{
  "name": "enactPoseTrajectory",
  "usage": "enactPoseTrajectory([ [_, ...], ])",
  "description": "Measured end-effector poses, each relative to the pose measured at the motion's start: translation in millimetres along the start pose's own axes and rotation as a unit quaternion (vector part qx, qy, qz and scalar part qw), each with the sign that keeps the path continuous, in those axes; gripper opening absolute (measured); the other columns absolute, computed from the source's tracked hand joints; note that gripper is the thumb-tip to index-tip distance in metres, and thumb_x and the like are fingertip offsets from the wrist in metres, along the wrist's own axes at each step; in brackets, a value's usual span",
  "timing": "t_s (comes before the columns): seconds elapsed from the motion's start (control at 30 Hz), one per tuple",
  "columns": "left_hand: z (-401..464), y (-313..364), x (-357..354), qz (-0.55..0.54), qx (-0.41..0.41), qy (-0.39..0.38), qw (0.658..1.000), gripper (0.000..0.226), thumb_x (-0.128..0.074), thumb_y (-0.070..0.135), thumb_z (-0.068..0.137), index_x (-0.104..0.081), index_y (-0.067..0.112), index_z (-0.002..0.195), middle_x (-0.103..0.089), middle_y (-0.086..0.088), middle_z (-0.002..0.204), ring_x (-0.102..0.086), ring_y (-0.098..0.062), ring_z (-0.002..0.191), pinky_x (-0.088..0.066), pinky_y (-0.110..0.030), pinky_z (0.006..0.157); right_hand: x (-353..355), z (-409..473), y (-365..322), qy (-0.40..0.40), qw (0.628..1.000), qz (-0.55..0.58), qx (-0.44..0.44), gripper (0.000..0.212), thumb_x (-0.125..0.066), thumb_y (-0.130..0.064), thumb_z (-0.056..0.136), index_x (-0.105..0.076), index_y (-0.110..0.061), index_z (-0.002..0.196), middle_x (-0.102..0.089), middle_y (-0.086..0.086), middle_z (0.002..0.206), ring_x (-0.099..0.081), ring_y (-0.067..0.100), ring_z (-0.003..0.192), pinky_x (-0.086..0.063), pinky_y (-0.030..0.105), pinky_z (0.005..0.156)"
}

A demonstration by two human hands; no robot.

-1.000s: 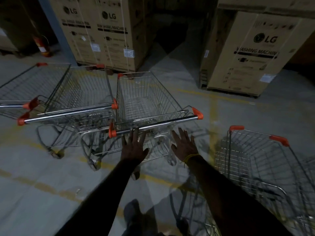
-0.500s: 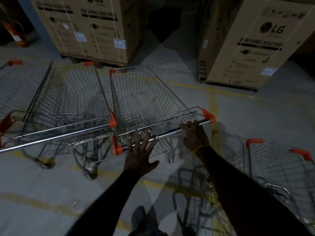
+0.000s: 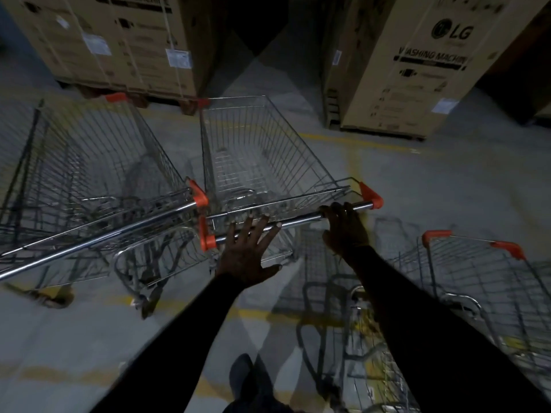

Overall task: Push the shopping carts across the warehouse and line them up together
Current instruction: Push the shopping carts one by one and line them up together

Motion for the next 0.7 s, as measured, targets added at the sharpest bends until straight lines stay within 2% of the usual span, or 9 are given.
enactPoseTrajectory([
  [0.13, -9.0, -4.5, 6.0, -0.017, -0.028, 0.017, 0.999, 0.080, -0.047, 0.073, 0.078, -0.032, 0.037, 0.148, -0.039, 0.002, 0.152, -0.041, -0.030, 0.134, -0.021, -0.053, 0.108, -6.8, -36.0, 8.0, -0.020, 1.000, 0.005, 0.000, 0.080, -0.068, -0.022, 0.074, -0.036, -0.022, 0.148, -0.039, 0.013, 0.147, -0.023, 0.043, 0.141, -0.022, 0.053, 0.115],
  [0.27, -29.0, 3.5, 17.0, -0.046, -0.047, 0.032, 0.997, 0.068, -0.046, 0.068, 0.081, -0.039, 0.040, 0.143, -0.046, 0.006, 0.145, -0.044, -0.025, 0.130, -0.026, -0.049, 0.108, -14.2, -83.1, 11.5, -0.052, 0.999, -0.008, 0.005, 0.096, -0.066, -0.028, 0.078, -0.008, -0.031, 0.155, -0.021, 0.012, 0.157, -0.006, 0.041, 0.147, -0.011, 0.055, 0.119],
  [0.33, -41.0, 14.0, 23.4, -0.063, -0.041, 0.036, 0.997, 0.063, -0.047, 0.067, 0.081, -0.045, 0.041, 0.139, -0.050, 0.008, 0.141, -0.046, -0.022, 0.128, -0.028, -0.048, 0.107, -13.2, -107.9, 11.3, -0.058, 0.998, -0.005, 0.001, 0.098, -0.065, -0.030, 0.081, 0.001, -0.035, 0.154, -0.012, 0.010, 0.161, 0.000, 0.039, 0.148, -0.007, 0.054, 0.119],
  [0.43, -61.7, 32.0, 23.1, -0.058, -0.039, 0.006, 0.998, 0.063, -0.048, 0.067, 0.079, -0.048, 0.041, 0.137, -0.052, 0.008, 0.139, -0.049, -0.022, 0.126, -0.030, -0.048, 0.104, -10.9, -145.4, 12.4, -0.053, 0.998, -0.013, 0.012, 0.098, -0.065, -0.031, 0.082, 0.003, -0.036, 0.153, -0.007, 0.010, 0.162, 0.001, 0.039, 0.148, -0.004, 0.055, 0.118],
  [0.5, -78.2, 41.2, 20.4, -0.056, -0.028, -0.009, 0.998, 0.068, -0.049, 0.067, 0.076, -0.047, 0.040, 0.138, -0.051, 0.005, 0.140, -0.048, -0.026, 0.128, -0.030, -0.054, 0.106, -11.5, -169.3, 13.8, -0.051, 0.998, -0.019, 0.015, 0.099, -0.065, -0.031, 0.081, 0.003, -0.036, 0.153, -0.005, 0.011, 0.162, 0.001, 0.039, 0.148, -0.002, 0.055, 0.117],
  [0.7, -125.6, 70.1, 24.5, -0.070, -0.024, 0.002, 0.997, 0.072, -0.049, 0.066, 0.072, -0.043, 0.037, 0.138, -0.052, -0.004, 0.141, -0.048, -0.035, 0.129, -0.026, -0.066, 0.108, -14.7, -231.9, 8.4, -0.063, 0.998, -0.012, -0.018, 0.102, -0.067, -0.030, 0.079, 0.004, -0.040, 0.152, 0.001, 0.010, 0.163, 0.006, 0.040, 0.147, 0.004, 0.053, 0.117],
])
Point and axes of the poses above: each hand's wrist, its own z-axis towards the middle knuckle, its own x-axis out of the back of the hand, y = z × x, the point moved 6 cm from there along z, towards the middle knuckle
